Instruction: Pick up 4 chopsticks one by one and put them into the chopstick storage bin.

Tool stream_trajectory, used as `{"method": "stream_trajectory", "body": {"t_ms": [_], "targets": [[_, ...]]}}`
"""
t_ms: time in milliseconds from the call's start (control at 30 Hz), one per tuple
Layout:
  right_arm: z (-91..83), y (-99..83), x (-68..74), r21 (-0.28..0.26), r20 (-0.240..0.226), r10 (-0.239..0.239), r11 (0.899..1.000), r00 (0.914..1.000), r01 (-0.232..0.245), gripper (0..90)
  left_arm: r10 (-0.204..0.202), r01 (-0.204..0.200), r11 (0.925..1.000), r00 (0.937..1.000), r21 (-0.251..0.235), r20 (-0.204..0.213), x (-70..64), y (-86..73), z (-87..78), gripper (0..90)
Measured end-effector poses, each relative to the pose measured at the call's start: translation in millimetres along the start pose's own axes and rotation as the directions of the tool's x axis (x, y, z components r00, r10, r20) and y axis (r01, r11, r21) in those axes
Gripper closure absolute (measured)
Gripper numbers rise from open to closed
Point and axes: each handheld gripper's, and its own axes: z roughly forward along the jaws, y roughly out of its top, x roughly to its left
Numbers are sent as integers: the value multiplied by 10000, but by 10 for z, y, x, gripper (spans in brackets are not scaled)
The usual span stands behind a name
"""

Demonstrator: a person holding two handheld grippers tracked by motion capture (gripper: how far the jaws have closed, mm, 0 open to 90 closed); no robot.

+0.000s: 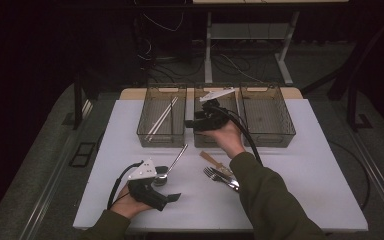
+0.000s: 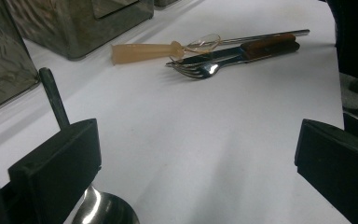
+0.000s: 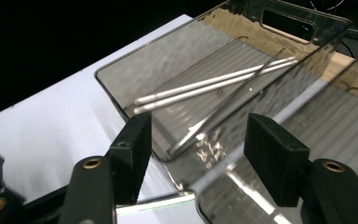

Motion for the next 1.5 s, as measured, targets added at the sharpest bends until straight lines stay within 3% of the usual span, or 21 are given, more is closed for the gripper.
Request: {"method": "stream_trajectory", "body": {"t_ms": [433,833,1500], "targets": [[-407,-238,-136,-134,-39,-134,9998,9999,134,375,-83,83,10000,10000,-47,15,-4,-3,1,0],[-753,-573,-286,-119,24,-109,9999,9999,110,367,-35,35,10000,10000,41,-8,6,-7,7,0],[-1209,-1160,-364,503,175,-255,9984,9995,246,366,119,-118,9997,9999,231,-48,17,-7,22,0]]}}
